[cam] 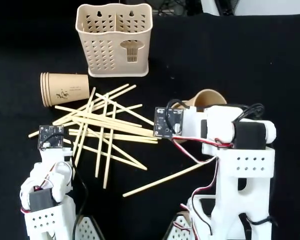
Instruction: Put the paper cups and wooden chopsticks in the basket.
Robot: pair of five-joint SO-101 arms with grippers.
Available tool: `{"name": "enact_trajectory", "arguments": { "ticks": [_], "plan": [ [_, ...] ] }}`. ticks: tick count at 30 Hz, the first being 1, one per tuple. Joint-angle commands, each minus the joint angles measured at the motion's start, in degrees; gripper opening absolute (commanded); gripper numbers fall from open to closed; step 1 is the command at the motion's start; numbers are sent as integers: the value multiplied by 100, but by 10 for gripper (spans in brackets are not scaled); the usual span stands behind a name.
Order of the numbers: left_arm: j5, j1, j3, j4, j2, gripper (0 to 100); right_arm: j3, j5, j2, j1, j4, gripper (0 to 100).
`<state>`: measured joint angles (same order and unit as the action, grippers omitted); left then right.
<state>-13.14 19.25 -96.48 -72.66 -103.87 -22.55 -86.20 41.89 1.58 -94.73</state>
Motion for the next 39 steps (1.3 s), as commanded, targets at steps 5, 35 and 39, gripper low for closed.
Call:
{"name": "enact_trajectory", "arguments": {
  "ticks": [5, 35, 39],
  "plan": [
    [-53, 31, -84, 88, -26, 52, 66, -26, 22, 53, 0, 208],
    [-53, 31, -84, 79, -26, 52, 558, 3604, -2413, -193, 1459, 270],
    [-53, 31, -84, 79, -26, 52, 576, 3604, -3064, -176, 1459, 269]
  ]
}}
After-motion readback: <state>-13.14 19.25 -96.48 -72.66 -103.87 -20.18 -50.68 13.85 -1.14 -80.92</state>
